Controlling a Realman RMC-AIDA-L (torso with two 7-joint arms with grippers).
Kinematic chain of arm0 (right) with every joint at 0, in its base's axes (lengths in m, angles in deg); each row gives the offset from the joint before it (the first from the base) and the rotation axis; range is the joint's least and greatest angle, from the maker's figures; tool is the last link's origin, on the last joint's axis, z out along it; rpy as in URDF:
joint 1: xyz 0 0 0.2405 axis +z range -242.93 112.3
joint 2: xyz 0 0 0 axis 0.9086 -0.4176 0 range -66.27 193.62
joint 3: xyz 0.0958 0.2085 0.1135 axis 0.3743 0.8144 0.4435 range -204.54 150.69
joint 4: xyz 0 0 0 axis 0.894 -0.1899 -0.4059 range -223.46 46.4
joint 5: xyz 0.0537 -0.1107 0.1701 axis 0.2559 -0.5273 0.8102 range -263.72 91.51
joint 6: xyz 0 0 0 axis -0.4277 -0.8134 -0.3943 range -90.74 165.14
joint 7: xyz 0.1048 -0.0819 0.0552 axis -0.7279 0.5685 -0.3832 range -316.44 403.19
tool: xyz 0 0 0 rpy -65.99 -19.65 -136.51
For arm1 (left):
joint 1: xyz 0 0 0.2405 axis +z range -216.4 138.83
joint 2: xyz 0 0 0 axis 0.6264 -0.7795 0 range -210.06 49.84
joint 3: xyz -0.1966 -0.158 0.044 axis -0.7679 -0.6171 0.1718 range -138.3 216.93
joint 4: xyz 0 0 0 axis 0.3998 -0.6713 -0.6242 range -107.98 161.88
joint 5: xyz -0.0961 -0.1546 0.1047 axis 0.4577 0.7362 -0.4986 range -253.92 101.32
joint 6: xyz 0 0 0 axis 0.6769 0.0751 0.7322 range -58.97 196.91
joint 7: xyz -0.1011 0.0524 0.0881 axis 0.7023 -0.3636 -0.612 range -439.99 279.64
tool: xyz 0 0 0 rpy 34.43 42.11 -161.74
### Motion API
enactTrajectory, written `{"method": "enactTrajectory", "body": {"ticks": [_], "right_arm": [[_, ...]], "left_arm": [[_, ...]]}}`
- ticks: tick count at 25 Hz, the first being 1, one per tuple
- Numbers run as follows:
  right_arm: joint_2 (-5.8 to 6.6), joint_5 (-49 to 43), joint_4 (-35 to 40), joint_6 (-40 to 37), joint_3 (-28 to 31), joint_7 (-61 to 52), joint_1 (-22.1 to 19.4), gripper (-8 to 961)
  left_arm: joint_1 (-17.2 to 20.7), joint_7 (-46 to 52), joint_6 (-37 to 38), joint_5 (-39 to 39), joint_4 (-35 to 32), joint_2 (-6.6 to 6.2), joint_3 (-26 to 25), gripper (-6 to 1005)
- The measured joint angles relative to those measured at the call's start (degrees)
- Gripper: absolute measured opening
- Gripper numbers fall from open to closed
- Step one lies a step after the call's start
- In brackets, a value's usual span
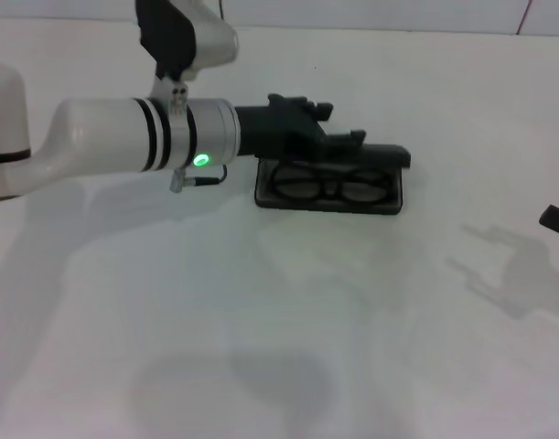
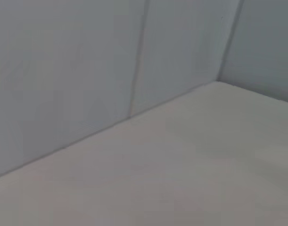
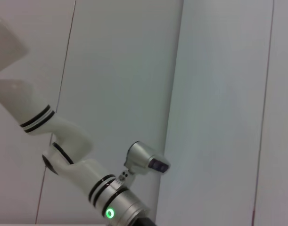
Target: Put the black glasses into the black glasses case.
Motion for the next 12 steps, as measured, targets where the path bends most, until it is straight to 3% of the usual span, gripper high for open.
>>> {"method": "enactTrajectory", "body": {"ticks": [9, 12], "right_arm": [[-0.27, 0.0, 0.0, 1.5, -0.2, 0.0, 0.5, 489], [-0.27, 0.1, 0.0, 0.8, -0.6, -0.4, 0.8, 490]], "left_arm": [[3.4, -6.6, 0.5, 0.5, -1.5, 0.11, -0.1, 703], [4.4, -9.2, 6.4, 2.5, -1.2, -0.12, -0.1, 703]]}}
